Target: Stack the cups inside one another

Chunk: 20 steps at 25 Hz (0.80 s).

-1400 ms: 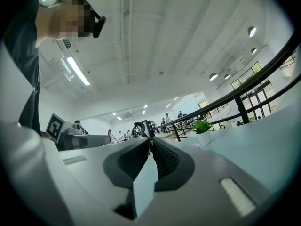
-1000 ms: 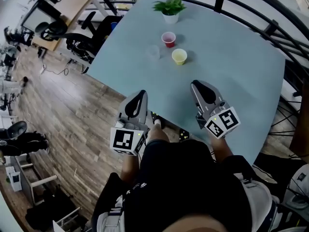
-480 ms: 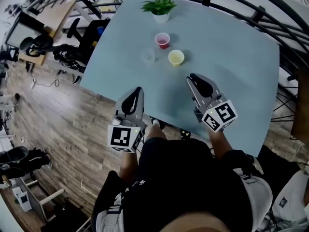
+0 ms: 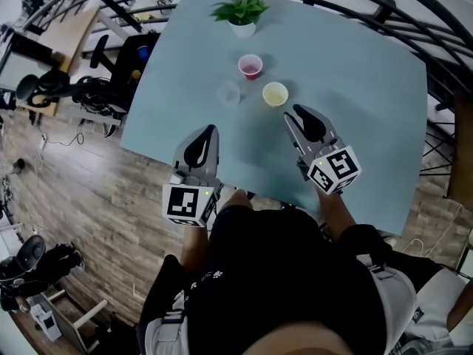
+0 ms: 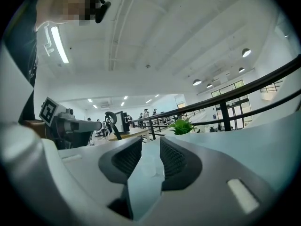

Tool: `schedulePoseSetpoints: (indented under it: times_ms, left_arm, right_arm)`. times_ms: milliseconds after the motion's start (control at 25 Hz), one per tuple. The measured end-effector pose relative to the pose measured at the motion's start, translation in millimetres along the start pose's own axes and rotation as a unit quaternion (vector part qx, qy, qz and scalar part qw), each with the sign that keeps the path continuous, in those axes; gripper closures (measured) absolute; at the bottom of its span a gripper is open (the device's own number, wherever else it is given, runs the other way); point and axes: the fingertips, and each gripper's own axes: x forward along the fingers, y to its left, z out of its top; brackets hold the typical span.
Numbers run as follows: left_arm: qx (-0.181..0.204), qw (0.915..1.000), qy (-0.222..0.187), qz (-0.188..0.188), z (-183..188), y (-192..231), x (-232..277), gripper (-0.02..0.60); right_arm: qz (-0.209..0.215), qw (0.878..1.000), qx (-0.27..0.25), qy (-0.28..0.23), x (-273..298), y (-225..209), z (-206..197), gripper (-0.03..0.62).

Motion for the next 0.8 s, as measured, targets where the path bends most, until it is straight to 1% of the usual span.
schedulePoseSetpoints:
  times_ms: [280,800]
  left_arm:
    - [-0.003,0.9999,0.003,-0.016,1,33,9,0.592]
    - [-0.015,0.9986,0.016,-0.047,-7,67,30,0.591]
  right_arm:
    - [-0.03,0.999,-0.004,0.024,31,-7,-15,0.418]
    - [-0.085,0.993,-0.024,0.079,62,-31,-48,0.326]
